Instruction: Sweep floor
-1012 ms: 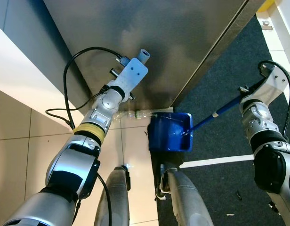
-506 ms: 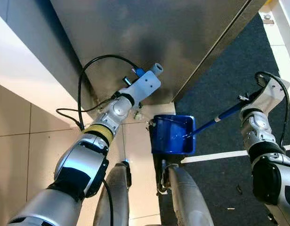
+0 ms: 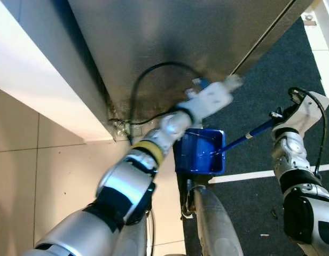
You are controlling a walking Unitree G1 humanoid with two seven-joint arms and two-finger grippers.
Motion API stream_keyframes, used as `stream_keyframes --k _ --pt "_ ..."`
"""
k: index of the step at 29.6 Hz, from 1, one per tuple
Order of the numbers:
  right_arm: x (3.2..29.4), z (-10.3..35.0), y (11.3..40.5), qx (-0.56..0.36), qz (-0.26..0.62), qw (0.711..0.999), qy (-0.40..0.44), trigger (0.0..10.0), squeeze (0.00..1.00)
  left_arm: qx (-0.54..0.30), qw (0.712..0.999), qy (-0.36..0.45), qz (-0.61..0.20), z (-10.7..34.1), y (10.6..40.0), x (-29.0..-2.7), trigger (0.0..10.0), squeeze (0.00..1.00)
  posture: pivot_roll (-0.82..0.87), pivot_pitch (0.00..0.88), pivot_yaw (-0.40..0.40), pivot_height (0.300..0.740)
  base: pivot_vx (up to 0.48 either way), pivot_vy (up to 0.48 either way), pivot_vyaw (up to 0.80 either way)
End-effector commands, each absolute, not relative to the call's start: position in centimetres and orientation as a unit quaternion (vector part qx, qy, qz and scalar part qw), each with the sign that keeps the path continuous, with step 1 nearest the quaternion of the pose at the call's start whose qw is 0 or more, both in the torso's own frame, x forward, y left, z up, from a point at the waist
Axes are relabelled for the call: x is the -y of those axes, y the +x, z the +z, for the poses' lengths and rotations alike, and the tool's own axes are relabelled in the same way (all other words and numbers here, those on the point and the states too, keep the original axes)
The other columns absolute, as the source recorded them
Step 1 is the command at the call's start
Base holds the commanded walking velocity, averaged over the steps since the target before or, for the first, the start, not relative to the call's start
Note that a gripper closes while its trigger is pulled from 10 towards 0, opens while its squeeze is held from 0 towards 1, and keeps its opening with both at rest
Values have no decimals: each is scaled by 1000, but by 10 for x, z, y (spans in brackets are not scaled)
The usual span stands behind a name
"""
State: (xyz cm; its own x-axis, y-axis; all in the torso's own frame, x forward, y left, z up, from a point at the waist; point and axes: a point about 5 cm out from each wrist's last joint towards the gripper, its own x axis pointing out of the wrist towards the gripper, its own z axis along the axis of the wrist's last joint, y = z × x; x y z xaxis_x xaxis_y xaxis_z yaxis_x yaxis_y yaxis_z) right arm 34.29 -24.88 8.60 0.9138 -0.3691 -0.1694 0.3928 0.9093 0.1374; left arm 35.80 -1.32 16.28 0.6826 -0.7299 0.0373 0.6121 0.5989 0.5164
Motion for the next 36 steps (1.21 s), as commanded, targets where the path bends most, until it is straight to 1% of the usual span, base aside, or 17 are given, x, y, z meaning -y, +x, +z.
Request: stream_keyframes --k 1,2,5,6,7,9,10,12,20,21,24,26,30,31,33,34,36 --pt "255 49 319 -153 -213 963 60 10000 0 166 861 210 -433 178 341 52 10000 0 -115 391 -105 740 0 0 0" --pt "256 47 316 -155 -214 963 59 10000 0 195 841 177 -472 191 328 74 10000 0 -112 387 -102 740 0 0 0" --pt "257 46 316 -156 -214 963 59 10000 0 200 836 167 -484 193 324 80 10000 0 -112 387 -102 740 0 0 0" --pt "256 45 315 -158 -212 963 58 10000 0 191 816 168 -519 188 317 85 10000 0 -97 378 -98 740 0 0 0" --pt "256 45 315 -158 -212 963 58 10000 0 191 816 168 -519 188 317 85 10000 0 -97 378 -98 740 0 0 0" --pt "256 44 315 -160 -210 963 58 10000 0 175 779 183 -574 176 307 87 10000 0 -83 372 -97 740 0 0 0" --pt "256 44 315 -160 -209 963 59 10000 0 167 759 195 -598 170 306 82 10000 0 -70 369 -97 740 0 0 0" --pt "256 44 315 -160 -207 963 61 10000 0 162 738 204 -622 166 309 68 10000 0 -55 364 -99 740 0 0 0" --pt "255 45 317 -164 -203 963 66 10000 0 160 711 224 -648 177 322 26 10000 0 10 345 -113 740 0 0 0" --pt "255 46 318 -164 -203 963 67 10000 0 163 709 229 -646 181 324 15 10000 0 22 337 -116 740 0 0 0" --pt "254 47 319 -164 -202 963 69 10000 0 168 713 233 -640 186 326 6 10000 0 31 334 -120 740 0 0 0" --pt "252 48 321 -164 -199 964 71 10000 0 198 745 232 -594 204 338 -10 10000 0 48 333 -126 740 0 0 0" --pt "249 49 323 -163 -197 964 73 10000 0 206 757 241 -571 217 346 -24 10000 0 54 331 -127 740 0 0 0" --pt "248 49 324 -162 -196 964 75 10000 0 188 761 263 -562 218 350 -33 10000 0 58 330 -124 740 0 0 0" --pt "245 50 325 -162 -193 964 80 10000 0 91 766 350 -532 204 364 -68 10000 0 67 333 -120 740 0 0 0" --pt "245 50 325 -162 -193 964 80 10000 0 91 766 350 -532 204 364 -68 10000 0 67 333 -120 740 0 0 0" --pt "244 50 326 -163 -191 964 84 10000 0 21 765 393 -509 192 370 -100 10000 0 68 335 -123 740 0 0 0"
